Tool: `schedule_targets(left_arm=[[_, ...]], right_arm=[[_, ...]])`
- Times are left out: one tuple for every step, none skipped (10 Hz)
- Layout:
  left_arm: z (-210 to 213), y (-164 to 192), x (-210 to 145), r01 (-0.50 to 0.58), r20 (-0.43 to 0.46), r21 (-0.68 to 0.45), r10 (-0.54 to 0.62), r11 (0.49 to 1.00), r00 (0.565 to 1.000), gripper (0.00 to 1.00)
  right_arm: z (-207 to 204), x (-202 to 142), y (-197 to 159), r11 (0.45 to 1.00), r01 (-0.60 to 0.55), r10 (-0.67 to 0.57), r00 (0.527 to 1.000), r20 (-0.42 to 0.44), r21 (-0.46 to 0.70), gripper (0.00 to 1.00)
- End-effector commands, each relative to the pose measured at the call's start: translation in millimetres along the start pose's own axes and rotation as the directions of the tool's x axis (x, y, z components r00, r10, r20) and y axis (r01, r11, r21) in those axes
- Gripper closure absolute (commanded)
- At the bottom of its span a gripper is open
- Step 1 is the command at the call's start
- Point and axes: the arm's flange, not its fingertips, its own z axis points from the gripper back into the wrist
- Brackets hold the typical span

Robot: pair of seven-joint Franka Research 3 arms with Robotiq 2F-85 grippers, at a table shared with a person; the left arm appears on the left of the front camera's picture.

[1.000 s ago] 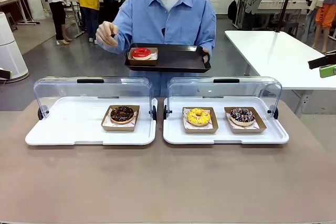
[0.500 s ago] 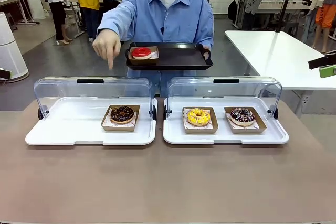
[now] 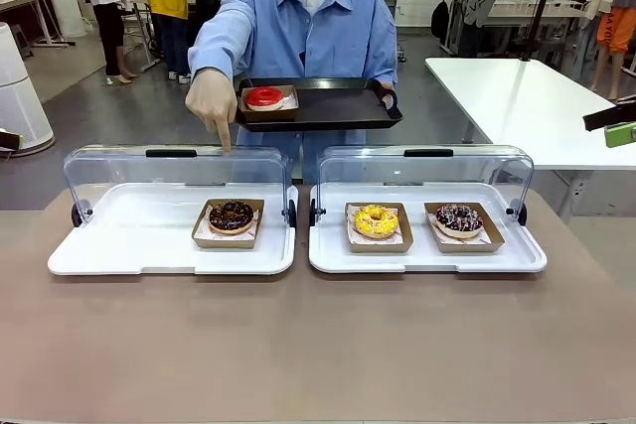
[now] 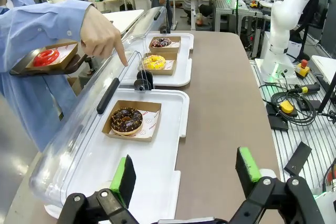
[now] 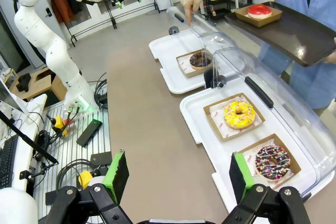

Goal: Provide the desired donut to the person.
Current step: Pick up and lift the Paper togo box containing the Donut pointed at by the person.

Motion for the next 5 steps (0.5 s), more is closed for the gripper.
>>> schedule_targets(left_arm=[[-0.9, -0.4, -0.5, -0.006, 0.001, 0.020, 0.006, 1.000, 1.000, 0.00], [-0.9, -0.4, -0.5, -0.006, 0.001, 0.020, 0.006, 1.000, 1.000, 0.00], [-0.9, -0.4, -0.5, -0.006, 0.001, 0.020, 0.006, 1.000, 1.000, 0.00], [-0.9, -0.4, -0.5, -0.006, 0.001, 0.020, 0.006, 1.000, 1.000, 0.00], [-0.9, -0.4, -0.5, -0.006, 0.001, 0.020, 0.006, 1.000, 1.000, 0.00]], right_arm=[[-0.4, 1.4, -0.3, 1.000, -0.012, 0.012, 1.000, 0.017, 0.006, 0.00], [-0.4, 1.4, -0.3, 1.000, -0.012, 0.012, 1.000, 0.017, 0.006, 0.00], [-0.4, 1.4, -0.3, 1.000, -0.012, 0.012, 1.000, 0.017, 0.006, 0.00], [-0.4, 1.4, -0.3, 1.000, -0.012, 0.012, 1.000, 0.017, 0.006, 0.00], [-0.4, 1.4, -0.3, 1.000, -0.012, 0.012, 1.000, 0.017, 0.006, 0.00]])
